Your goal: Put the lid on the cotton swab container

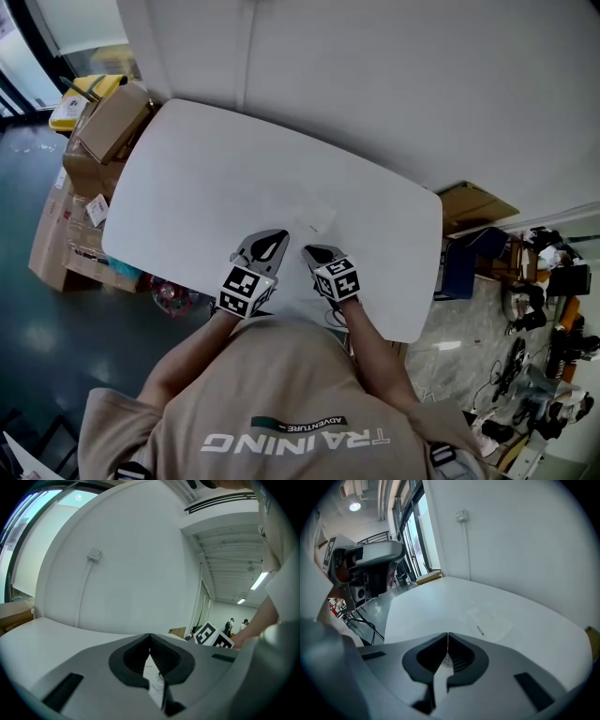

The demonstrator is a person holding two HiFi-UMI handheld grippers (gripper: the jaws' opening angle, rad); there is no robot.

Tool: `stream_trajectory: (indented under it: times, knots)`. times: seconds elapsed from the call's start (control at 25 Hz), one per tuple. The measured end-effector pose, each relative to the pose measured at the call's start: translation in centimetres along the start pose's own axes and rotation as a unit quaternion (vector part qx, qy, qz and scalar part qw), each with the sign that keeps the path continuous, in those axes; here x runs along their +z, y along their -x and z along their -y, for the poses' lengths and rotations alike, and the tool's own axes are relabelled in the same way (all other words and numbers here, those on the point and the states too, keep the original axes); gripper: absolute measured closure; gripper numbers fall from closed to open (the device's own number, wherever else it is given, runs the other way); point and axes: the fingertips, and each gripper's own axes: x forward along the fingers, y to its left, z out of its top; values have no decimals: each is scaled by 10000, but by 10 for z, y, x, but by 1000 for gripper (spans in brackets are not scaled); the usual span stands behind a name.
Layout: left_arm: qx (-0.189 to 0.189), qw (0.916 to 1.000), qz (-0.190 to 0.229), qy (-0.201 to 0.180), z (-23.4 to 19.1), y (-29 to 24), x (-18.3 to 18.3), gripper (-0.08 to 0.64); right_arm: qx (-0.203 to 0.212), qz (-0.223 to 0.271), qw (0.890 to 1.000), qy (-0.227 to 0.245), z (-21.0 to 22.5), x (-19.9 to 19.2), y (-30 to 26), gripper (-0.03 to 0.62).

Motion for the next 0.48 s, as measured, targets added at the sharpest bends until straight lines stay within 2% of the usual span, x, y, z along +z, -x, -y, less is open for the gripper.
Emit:
stream_trajectory:
  times: [0.12, 0.32, 0.48]
  knots:
    - [-21, 10000, -2, -7, 1, -1, 0, 546, 20, -37, 9999, -92, -1, 0, -2, 574]
    - [-118, 9999, -7, -63, 7, -6, 2, 546, 33, 29, 10000, 42, -4, 1, -6, 574]
    - [-182, 9998, -8, -128, 10, -6, 4, 546, 136, 56, 9998, -108, -4, 0, -6, 574]
